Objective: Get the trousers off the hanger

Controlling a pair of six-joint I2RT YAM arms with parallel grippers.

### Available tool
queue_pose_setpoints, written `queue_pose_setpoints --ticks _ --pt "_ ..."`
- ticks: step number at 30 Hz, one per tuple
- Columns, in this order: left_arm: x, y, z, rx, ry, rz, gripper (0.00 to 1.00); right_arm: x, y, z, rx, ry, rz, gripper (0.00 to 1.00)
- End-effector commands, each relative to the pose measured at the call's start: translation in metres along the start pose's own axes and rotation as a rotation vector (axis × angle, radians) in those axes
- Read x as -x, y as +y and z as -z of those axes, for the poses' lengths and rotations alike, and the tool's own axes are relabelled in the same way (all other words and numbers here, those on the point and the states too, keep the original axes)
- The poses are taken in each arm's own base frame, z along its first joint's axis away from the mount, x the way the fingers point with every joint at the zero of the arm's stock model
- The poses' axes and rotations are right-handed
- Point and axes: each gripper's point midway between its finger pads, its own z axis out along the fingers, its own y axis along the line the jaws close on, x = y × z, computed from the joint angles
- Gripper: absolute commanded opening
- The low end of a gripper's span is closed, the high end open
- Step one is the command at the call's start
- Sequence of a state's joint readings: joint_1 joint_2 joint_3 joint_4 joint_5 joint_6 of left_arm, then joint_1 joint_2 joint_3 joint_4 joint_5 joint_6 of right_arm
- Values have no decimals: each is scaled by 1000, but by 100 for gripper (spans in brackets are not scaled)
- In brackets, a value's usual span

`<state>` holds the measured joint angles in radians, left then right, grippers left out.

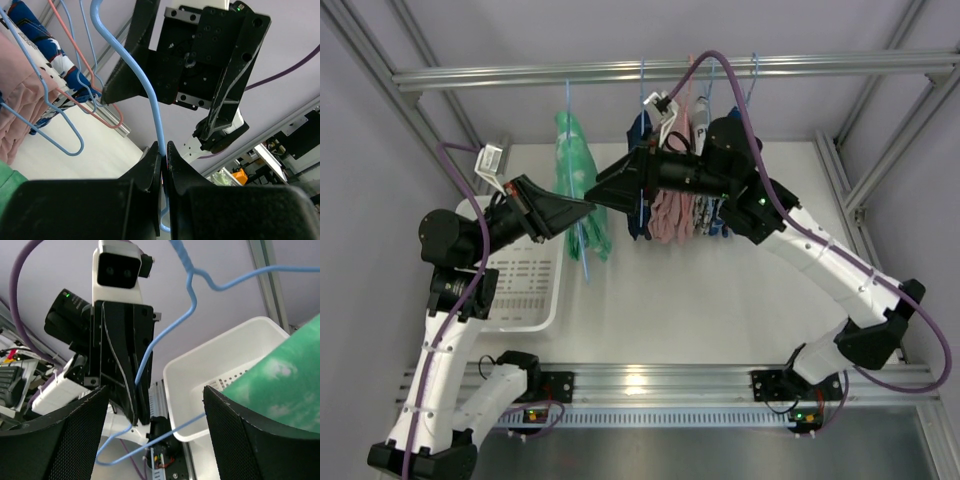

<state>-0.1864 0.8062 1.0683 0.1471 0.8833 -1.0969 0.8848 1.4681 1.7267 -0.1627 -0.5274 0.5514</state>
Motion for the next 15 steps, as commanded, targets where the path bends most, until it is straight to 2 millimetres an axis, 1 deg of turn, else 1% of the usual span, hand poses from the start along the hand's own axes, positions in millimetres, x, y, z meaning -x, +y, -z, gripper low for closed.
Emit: queue_pose_setpoints --ticks 1,2,4,5,6,10,11,15 --pt "11 -44 8 -134 -55 -268 0 38 43 -11 135 -106 13 75" --pt "11 -45 8 -138 -52 -271 0 41 46 -18 157 -110 -3 75" --pt "10 -47 8 -147 -41 -275 0 39 52 -24 183 -99 -23 74" --pt "9 -46 7 -146 -38 -273 0 39 52 -29 190 -94 -29 74" --pt "9 -47 7 -148 -37 -277 0 44 56 -30 208 -113 -23 73" --pt "8 -47 7 -153 -28 -285 0 38 60 -38 234 -96 -71 69" --pt "9 -48 7 -156 -29 -292 0 33 58 -42 234 -82 -87 68" --pt "10 -44 5 -146 -25 -311 0 27 60 -46 255 -68 -133 62"
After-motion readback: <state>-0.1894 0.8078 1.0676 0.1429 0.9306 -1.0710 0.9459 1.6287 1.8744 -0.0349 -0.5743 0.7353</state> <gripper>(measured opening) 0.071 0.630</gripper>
